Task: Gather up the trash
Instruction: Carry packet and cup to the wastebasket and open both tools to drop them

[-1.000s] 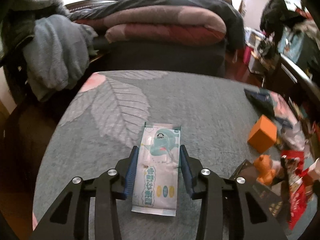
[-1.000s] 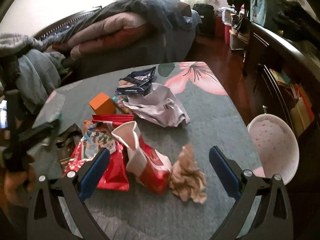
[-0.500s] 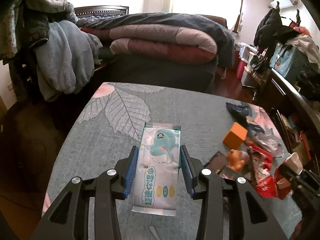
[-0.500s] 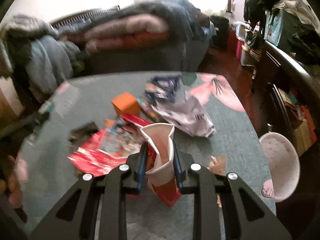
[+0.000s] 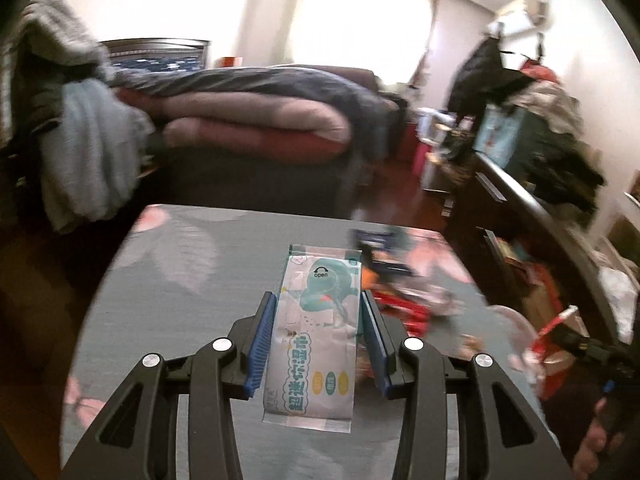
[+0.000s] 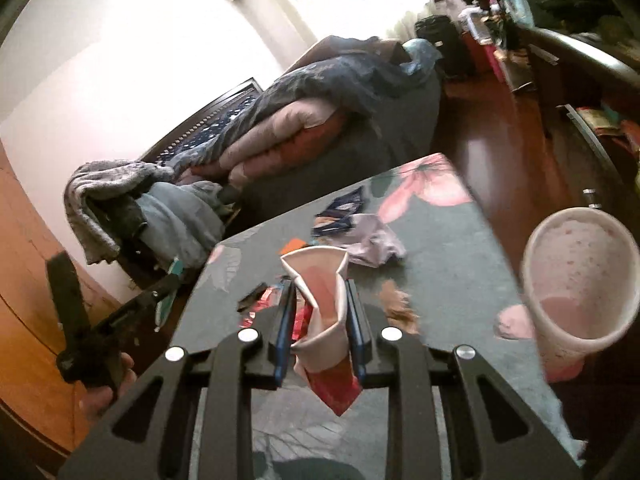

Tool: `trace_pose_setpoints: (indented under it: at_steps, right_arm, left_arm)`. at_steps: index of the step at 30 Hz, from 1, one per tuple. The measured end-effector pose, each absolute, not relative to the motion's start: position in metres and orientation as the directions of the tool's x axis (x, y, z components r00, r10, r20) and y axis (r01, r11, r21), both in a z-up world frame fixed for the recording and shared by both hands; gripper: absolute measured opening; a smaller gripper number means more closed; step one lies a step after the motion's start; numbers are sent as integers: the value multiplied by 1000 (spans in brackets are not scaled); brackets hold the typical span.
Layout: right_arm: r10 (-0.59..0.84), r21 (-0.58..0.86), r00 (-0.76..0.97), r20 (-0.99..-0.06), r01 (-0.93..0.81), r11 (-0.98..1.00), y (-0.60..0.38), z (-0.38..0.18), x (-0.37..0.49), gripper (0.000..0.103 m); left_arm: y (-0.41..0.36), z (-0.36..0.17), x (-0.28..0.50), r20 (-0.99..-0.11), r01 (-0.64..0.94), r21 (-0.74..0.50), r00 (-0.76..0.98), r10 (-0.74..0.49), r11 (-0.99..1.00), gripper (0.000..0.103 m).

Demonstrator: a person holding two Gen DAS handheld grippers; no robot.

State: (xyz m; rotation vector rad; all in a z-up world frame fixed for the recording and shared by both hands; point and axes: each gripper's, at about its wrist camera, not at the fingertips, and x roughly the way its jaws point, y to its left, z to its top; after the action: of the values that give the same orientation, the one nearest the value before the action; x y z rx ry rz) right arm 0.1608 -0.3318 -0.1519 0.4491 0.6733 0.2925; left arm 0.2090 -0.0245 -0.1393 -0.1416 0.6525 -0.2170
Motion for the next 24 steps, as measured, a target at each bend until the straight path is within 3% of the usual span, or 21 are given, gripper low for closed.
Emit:
trace_pose_setpoints:
  at_steps: [6,14,24]
  right_arm:
    - [158,328,803,-575,49,943,-366,-158,139,25]
    - [-114,175,793,-598,269,947,-440,-179,126,26]
    - [-112,230,755,-646,332,915,-530,-231,157,26]
  left_arm:
    - [-105,-139,212,-589,348,-214,700,-405,913,43]
    - [-236,-156,235,-639,526,-219,559,-528,822,43]
    - [-374,-202,281,-750,596,-252,377,-543,762,43]
